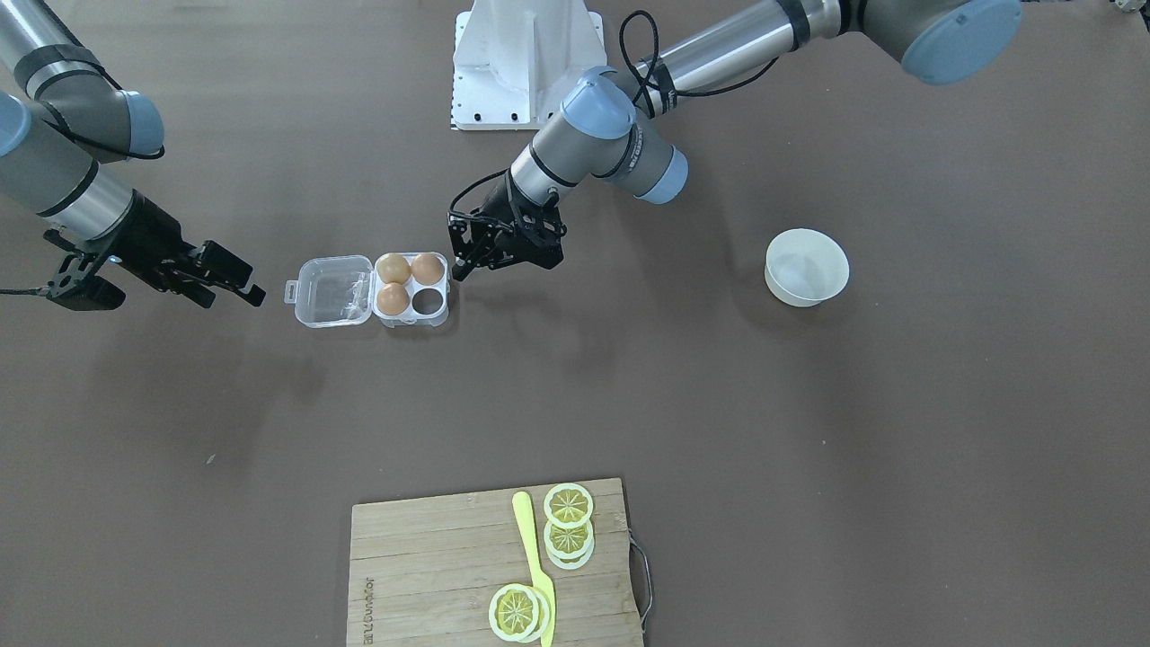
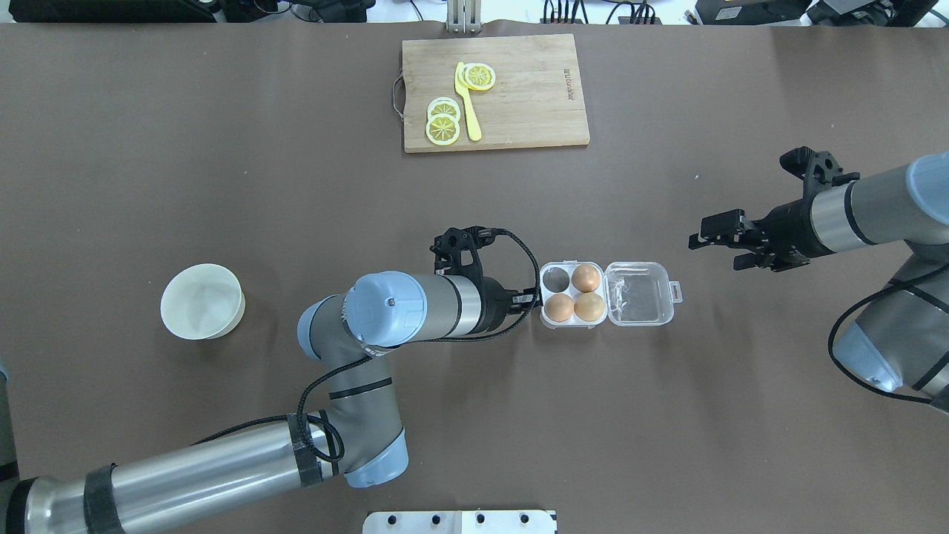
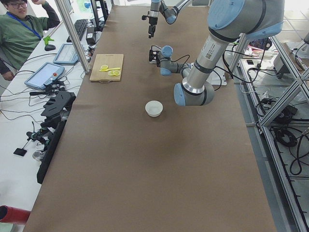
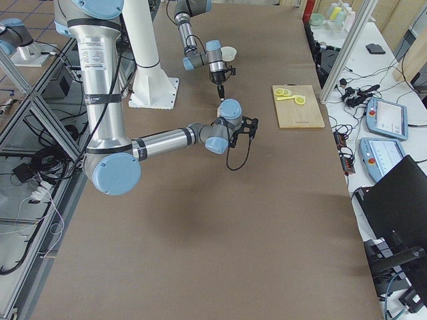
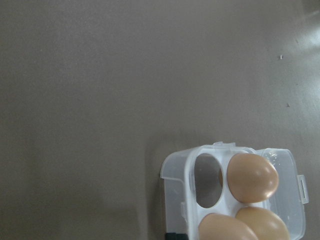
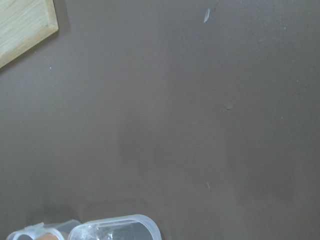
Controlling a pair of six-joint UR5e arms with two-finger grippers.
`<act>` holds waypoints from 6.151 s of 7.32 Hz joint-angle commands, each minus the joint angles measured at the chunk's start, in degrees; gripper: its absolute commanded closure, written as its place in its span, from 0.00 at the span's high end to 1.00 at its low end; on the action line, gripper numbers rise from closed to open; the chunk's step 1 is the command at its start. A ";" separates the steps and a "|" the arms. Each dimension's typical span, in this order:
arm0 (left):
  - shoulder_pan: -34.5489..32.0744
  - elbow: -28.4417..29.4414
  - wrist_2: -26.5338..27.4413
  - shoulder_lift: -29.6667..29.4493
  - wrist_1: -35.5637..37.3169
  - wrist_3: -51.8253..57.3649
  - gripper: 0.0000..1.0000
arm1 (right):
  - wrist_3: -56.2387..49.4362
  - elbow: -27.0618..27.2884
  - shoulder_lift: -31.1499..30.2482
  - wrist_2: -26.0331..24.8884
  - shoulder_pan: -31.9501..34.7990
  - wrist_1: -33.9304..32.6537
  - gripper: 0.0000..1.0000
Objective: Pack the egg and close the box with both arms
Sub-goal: 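Raise the left gripper off the box while the right gripper reaches the open lid, then grasp the edge of the clear lid with the right gripper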
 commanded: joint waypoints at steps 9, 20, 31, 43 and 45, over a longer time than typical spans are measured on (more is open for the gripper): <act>-0.08 0.45 0.63 -0.40 0.51 0.12 0.00 | 5.73 -2.76 -0.11 -0.64 -3.58 8.42 0.59; -0.08 0.45 0.63 -0.31 0.51 0.29 0.00 | 5.91 -7.94 -0.20 -3.37 -6.57 18.97 0.31; -0.08 0.36 0.63 0.04 0.24 0.38 0.00 | 6.08 -7.77 -0.11 -3.63 -6.75 19.06 0.25; -0.08 0.27 0.54 0.21 -0.02 0.38 0.00 | 6.87 -5.93 0.15 -2.93 -6.93 19.06 0.00; -0.08 0.36 0.54 0.21 0.07 0.38 0.00 | 6.87 -5.22 0.06 -2.93 -6.93 18.97 0.00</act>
